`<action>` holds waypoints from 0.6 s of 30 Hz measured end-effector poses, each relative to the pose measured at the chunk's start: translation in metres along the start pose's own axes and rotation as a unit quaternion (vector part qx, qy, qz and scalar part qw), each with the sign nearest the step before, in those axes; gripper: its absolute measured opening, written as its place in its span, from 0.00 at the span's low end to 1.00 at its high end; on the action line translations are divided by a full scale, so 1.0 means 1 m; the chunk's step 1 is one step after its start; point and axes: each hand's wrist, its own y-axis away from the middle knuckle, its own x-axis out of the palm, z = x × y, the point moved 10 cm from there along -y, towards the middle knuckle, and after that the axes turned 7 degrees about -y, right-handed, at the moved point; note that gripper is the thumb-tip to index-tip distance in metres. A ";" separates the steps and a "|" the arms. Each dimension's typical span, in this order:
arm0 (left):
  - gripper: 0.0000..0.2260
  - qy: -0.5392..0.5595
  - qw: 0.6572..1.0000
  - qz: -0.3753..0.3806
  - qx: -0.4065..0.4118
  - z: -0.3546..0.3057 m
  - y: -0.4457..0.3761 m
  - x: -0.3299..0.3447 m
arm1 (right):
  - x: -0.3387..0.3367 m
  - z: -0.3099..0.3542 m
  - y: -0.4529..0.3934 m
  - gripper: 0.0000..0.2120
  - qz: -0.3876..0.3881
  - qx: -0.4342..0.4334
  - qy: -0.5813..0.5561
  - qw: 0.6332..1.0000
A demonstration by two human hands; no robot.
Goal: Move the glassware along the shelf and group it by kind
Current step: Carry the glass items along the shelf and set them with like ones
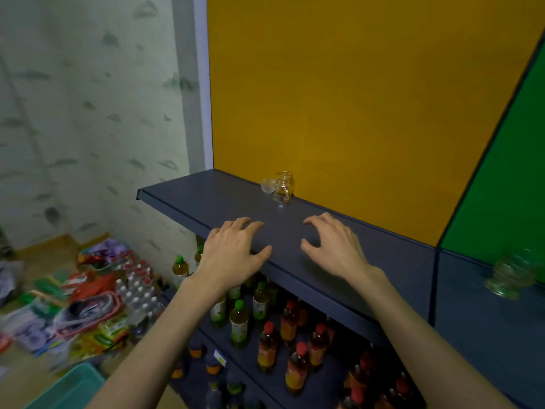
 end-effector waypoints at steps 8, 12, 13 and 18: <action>0.29 -0.039 0.999 0.030 0.006 0.090 -0.100 0.035 | 0.050 -0.001 -0.108 0.23 -0.005 0.021 -0.019 1.000; 0.29 -0.050 0.998 0.032 0.013 0.118 -0.158 0.049 | 0.060 -0.013 -0.157 0.22 -0.029 0.042 -0.025 0.998; 0.29 -0.048 0.998 0.032 0.017 0.121 -0.171 0.054 | 0.062 -0.017 -0.166 0.22 -0.034 0.048 -0.024 0.998; 0.29 -0.027 0.997 0.055 0.043 0.124 -0.218 0.089 | 0.076 -0.040 -0.195 0.23 -0.035 0.087 -0.006 0.996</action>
